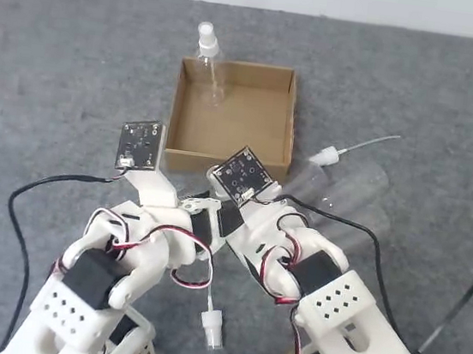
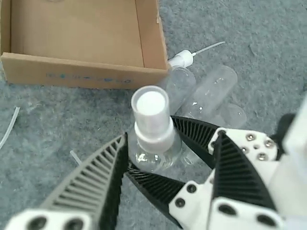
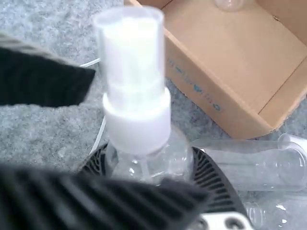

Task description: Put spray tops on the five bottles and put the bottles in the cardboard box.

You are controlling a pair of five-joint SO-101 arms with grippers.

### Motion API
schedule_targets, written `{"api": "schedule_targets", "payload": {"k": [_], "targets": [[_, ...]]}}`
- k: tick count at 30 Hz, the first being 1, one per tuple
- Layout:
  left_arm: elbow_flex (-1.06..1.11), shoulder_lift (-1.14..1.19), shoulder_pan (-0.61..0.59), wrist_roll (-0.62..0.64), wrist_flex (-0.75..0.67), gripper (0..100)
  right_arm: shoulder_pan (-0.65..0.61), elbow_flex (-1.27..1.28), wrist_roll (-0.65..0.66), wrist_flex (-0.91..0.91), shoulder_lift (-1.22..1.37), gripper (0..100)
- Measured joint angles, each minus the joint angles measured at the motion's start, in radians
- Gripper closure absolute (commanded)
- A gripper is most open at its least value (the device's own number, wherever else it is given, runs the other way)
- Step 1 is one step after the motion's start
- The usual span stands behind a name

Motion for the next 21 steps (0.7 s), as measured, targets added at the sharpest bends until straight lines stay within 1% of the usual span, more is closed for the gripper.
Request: {"api": "schedule_targets", "payload": {"k": [7, 11, 14, 18, 21], "targets": [[-0.003, 0.000, 0.000, -0.083, 0.000, 73, -0.005, 0.000, 0.000, 0.000, 0.000, 99.3], [-0.005, 0.000, 0.000, -0.095, 0.003, 73, -0.005, 0.000, 0.000, 0.000, 0.000, 99.3], [-0.037, 0.000, 0.000, -0.095, 0.037, 73, 0.000, 0.000, 0.000, 0.000, 0.000, 99.3], [-0.106, -0.002, 0.000, -0.095, 0.123, 73, 0.002, 0.000, -0.002, 0.000, 0.000, 99.3], [-0.121, -0.002, 0.002, -0.095, 0.138, 73, 0.008, 0.000, -0.002, 0.000, 0.000, 99.3]]}}
